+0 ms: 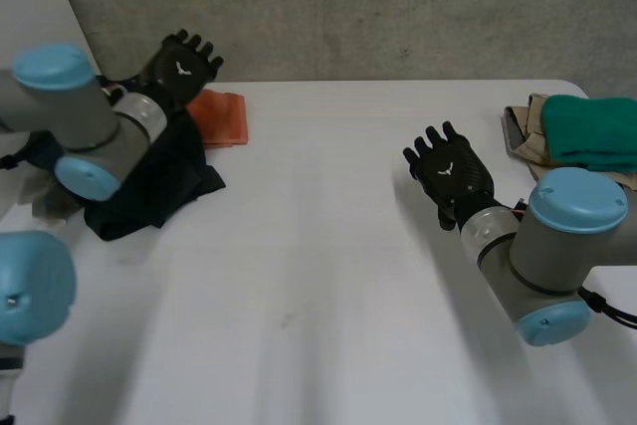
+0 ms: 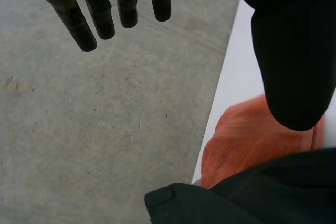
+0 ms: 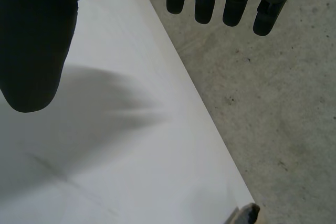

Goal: Fold the laundry.

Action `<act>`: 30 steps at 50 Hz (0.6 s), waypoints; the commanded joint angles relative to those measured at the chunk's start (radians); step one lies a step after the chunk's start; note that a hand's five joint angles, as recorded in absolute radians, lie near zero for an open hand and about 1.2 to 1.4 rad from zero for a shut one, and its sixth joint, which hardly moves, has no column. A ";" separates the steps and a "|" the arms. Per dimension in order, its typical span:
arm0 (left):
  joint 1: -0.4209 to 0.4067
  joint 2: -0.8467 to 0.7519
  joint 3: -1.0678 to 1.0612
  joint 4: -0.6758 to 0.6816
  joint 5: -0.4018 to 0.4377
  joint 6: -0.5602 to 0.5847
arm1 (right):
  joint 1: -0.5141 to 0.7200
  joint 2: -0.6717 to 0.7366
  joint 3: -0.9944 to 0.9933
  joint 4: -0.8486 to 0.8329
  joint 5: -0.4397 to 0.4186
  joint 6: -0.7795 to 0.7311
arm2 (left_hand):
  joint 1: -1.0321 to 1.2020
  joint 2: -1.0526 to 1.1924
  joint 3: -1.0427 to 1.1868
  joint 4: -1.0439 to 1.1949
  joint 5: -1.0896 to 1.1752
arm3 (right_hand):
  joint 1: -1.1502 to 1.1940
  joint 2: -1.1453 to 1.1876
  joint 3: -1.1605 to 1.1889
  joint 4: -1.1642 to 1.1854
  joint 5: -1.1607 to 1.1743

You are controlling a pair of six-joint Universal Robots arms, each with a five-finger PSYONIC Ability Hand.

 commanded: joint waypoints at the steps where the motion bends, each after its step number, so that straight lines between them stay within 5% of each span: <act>1: 0.028 0.102 -0.105 -0.160 -0.003 -0.218 | 0.007 -0.002 0.001 0.001 0.003 0.018 | -0.012 -0.024 -0.028 -0.003 -0.013 | -0.052 -0.033 -0.033 -0.039 -0.055; 11: 0.128 0.117 -0.215 -0.336 -0.015 -0.057 | 0.011 -0.001 0.001 0.001 0.003 0.023 | 0.006 -0.006 -0.010 0.015 0.005 | -0.052 -0.033 -0.033 -0.039 -0.055; 30: 0.160 -0.022 -0.191 -0.156 0.028 0.031 | 0.008 0.008 0.001 0.000 0.005 0.017 | 0.338 0.326 0.322 0.347 0.336 | -0.052 -0.033 -0.033 -0.039 -0.055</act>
